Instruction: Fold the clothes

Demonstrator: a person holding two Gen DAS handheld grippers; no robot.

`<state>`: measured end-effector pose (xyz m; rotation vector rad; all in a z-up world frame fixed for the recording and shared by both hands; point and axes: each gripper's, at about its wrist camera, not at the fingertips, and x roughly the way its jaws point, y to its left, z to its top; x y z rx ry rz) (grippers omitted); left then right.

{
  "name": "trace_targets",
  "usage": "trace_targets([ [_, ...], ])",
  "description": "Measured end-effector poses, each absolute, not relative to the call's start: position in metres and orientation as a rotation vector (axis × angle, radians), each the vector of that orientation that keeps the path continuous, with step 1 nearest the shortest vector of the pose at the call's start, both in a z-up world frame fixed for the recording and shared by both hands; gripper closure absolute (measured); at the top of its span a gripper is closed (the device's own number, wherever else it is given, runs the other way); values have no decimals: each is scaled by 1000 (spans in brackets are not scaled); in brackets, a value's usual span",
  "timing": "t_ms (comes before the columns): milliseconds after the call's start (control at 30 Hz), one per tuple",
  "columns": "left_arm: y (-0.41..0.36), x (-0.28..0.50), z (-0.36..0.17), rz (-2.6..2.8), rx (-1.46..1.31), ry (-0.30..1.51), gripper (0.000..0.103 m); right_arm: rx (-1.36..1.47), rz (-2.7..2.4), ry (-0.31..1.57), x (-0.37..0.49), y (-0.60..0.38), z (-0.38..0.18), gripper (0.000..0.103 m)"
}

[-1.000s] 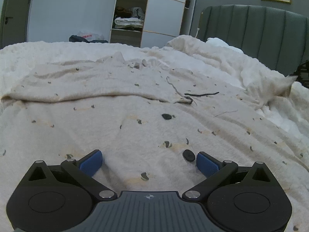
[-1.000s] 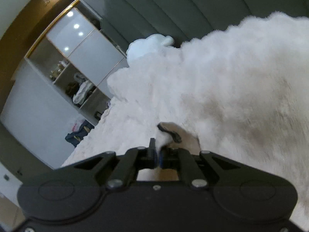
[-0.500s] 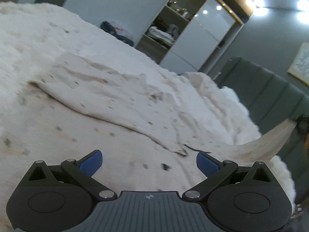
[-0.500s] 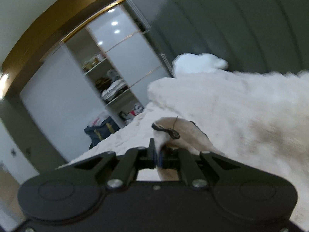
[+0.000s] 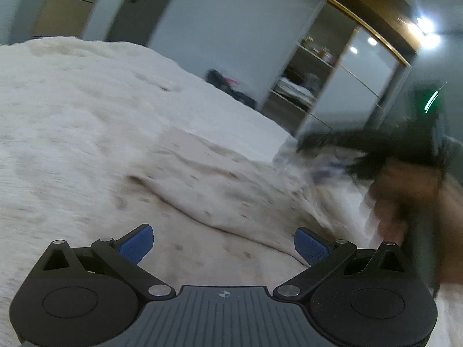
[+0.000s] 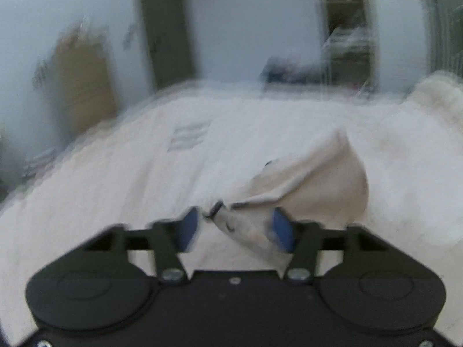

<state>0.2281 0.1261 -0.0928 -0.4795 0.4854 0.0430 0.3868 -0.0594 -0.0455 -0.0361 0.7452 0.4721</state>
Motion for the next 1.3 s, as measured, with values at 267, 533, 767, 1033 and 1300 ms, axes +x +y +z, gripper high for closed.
trace_targets([
  [267,138,228,-89,42,-534,482,0,155,488,728,324,-143,-63,48],
  [533,109,240,-96,-26,-416,521,0,187,217,636,258,-285,-52,39],
  [767,71,250,-118,-129,-302,598,0,326,75,609,192,-337,-83,33],
  [1033,23,242,-157,-122,13,715,0,404,127,501,161,-357,-94,26],
  [1300,-28,172,-123,-270,250,628,0,324,120,493,142,-366,-90,23],
])
